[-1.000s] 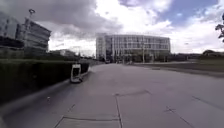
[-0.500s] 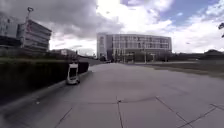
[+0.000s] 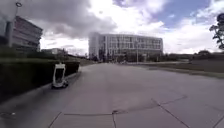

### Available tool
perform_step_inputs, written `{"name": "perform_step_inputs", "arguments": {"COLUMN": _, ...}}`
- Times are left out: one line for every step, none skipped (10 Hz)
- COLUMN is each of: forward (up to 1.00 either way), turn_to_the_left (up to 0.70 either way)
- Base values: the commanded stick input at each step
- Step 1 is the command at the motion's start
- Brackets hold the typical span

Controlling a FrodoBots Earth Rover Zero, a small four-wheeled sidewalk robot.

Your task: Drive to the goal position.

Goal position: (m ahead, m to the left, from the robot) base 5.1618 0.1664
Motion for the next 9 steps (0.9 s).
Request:
{"name": "perform_step_inputs", "arguments": {"forward": 0.7, "turn_to_the_left": 0.0}}
{"name": "perform_step_inputs", "arguments": {"forward": 0.7, "turn_to_the_left": 0.0}}
{"name": "perform_step_inputs", "arguments": {"forward": 0.7, "turn_to_the_left": 0.0}}
{"name": "perform_step_inputs", "arguments": {"forward": 0.7, "turn_to_the_left": 0.0}}
{"name": "perform_step_inputs", "arguments": {"forward": 0.7, "turn_to_the_left": 0.0}}
{"name": "perform_step_inputs", "arguments": {"forward": 0.7, "turn_to_the_left": 0.0}}
{"name": "perform_step_inputs", "arguments": {"forward": 0.7, "turn_to_the_left": 0.0}}
{"name": "perform_step_inputs", "arguments": {"forward": 0.7, "turn_to_the_left": 0.0}}
{"name": "perform_step_inputs", "arguments": {"forward": 0.7, "turn_to_the_left": 0.0}}
